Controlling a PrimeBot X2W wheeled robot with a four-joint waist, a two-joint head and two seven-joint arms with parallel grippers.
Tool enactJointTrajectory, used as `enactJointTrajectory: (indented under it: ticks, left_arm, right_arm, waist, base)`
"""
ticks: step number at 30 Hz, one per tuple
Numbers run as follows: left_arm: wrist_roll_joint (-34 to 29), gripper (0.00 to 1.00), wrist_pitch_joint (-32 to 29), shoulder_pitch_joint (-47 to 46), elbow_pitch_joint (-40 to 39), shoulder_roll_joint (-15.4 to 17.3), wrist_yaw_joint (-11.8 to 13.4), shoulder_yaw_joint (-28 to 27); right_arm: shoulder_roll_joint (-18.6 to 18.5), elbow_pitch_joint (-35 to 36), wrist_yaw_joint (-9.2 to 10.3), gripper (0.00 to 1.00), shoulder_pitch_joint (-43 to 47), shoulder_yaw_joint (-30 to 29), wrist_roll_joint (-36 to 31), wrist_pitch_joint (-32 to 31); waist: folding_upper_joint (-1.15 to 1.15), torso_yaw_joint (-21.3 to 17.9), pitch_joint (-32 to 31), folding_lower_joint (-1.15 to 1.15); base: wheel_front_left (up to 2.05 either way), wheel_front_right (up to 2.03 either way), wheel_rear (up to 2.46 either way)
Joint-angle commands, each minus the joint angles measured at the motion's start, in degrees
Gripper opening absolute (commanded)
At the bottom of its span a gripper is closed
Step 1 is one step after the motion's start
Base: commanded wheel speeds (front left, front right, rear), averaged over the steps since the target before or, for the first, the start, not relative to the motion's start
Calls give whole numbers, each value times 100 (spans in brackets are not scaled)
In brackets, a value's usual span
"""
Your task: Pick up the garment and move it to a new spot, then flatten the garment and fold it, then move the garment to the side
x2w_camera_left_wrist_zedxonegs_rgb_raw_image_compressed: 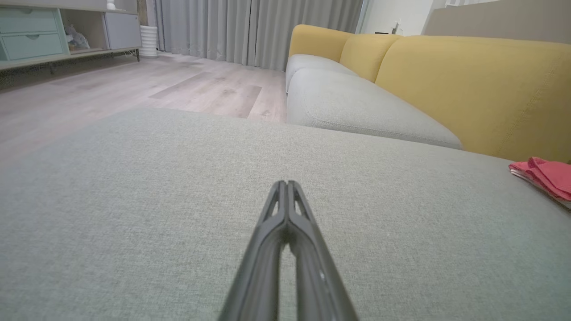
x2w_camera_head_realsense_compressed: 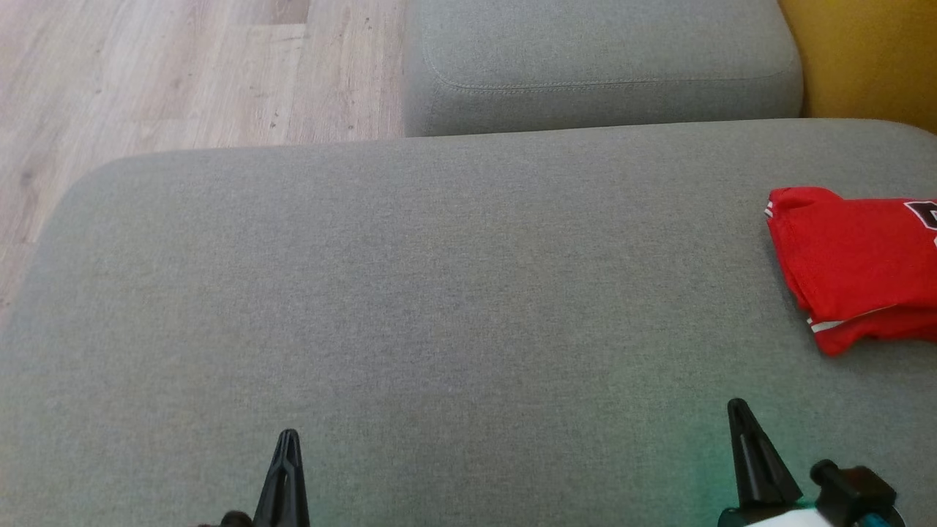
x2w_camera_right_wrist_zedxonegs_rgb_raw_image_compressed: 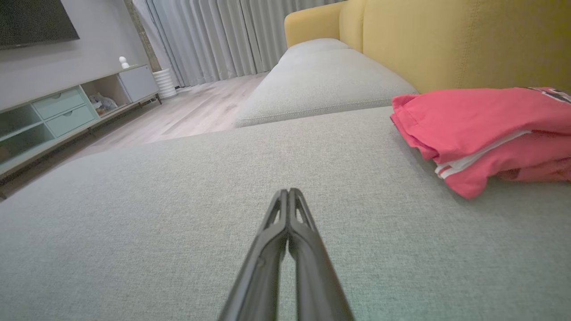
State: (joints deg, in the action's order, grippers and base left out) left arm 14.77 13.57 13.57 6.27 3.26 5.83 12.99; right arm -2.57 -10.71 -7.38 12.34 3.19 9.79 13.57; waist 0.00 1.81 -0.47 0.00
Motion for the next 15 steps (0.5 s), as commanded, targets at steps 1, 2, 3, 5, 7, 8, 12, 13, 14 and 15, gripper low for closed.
enactJointTrajectory:
  ticks: [1, 2, 3, 5, 7, 8, 12, 13, 14, 15]
  left_arm:
    - [182, 0, -40, -180, -153, 25, -45, -74]
    - [253, 0, -52, -197, -141, 29, -57, -84]
    - [323, 0, -64, -214, -130, 33, -70, -94]
    - [464, 0, -89, -248, -106, 41, -95, -113]
    - [605, 0, -114, -282, -84, 49, -119, -134]
    - [675, 0, -126, -299, -73, 52, -131, -144]
    - [955, 0, -177, -364, -30, 66, -179, -186]
    - [1025, 0, -190, -381, -20, 70, -190, -197]
    - [1095, 0, -203, -397, -10, 73, -202, -207]
    - [1165, 0, -216, -413, -1, 76, -213, -218]
  right_arm:
    - [-43, 160, -1, 0, -185, -18, 207, -35]
    - [-48, 154, -1, 0, -201, -20, 282, -47]
    - [-53, 148, -1, 0, -216, -22, 357, -60]
    - [-61, 138, -1, 0, -247, -27, 506, -84]
    - [-70, 128, -1, 0, -277, -32, 654, -109]
    - [-74, 124, -1, 0, -291, -34, 728, -122]
    - [-88, 107, -2, 0, -349, -46, 1023, -173]
    - [-92, 103, -2, 0, -363, -49, 1097, -186]
    - [-95, 99, -2, 0, -377, -53, 1170, -199]
    - [-99, 95, -2, 0, -391, -56, 1244, -212]
  waist:
    - [0, -2, 1, 0]
    - [0, -4, 1, 0]
    - [0, -5, 2, 0]
    - [0, -8, 3, 0]
    - [0, -11, 3, 0]
    - [0, -13, 4, 0]
    - [0, -19, 6, 0]
    - [0, -20, 6, 0]
    - [0, -22, 7, 0]
    - [0, -24, 8, 0]
  base:
    - [0, 0, 0]
    - [0, 0, 0]
    - [0, 0, 0]
    - [0, 0, 0]
    - [0, 0, 0]
    - [0, 0, 0]
    - [0, 0, 0]
    - [0, 0, 0]
    - [0, 0, 0]
    - [0, 0, 0]
